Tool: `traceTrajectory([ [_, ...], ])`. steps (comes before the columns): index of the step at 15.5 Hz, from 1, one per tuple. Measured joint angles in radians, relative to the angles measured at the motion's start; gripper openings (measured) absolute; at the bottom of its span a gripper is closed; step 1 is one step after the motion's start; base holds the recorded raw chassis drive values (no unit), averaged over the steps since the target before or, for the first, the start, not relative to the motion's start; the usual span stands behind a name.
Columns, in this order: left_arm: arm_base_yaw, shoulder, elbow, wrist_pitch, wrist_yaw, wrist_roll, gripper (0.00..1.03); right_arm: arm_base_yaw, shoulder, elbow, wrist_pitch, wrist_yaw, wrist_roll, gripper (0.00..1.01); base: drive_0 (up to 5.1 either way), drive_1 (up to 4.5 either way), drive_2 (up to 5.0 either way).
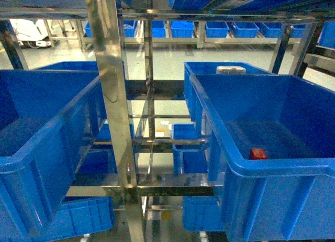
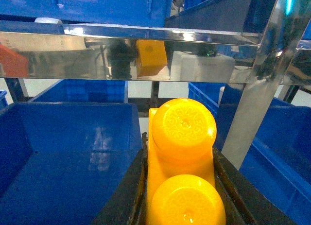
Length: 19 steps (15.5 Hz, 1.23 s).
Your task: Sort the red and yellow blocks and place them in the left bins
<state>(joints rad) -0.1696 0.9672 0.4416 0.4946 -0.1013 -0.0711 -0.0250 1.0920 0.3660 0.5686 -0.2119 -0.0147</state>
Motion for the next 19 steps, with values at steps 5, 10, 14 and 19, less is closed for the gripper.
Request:
traceTrajectory([
  [5,0.036,0.014,0.000,-0.030,0.007,-0.005,0.27,0.005,-0.046,0.003,0.000,0.010,0.000,0.98,0.0,0.00,0.0],
  [10,0.252,0.369,0.049,0.164,0.103,-0.036,0.27,0.005,-0.047,0.003,0.005,0.011,0.000,0.98,0.0,0.00,0.0],
  [14,0.373,0.630,0.157,0.270,0.146,-0.006,0.27,0.005,-0.048,0.003,0.005,0.011,0.000,0.98,0.0,0.00,0.0],
  [19,0.451,0.921,0.309,0.314,0.220,0.048,0.27,0.005,-0.048,0.003,0.005,0.010,0.000,0.98,0.0,0.00,0.0],
])
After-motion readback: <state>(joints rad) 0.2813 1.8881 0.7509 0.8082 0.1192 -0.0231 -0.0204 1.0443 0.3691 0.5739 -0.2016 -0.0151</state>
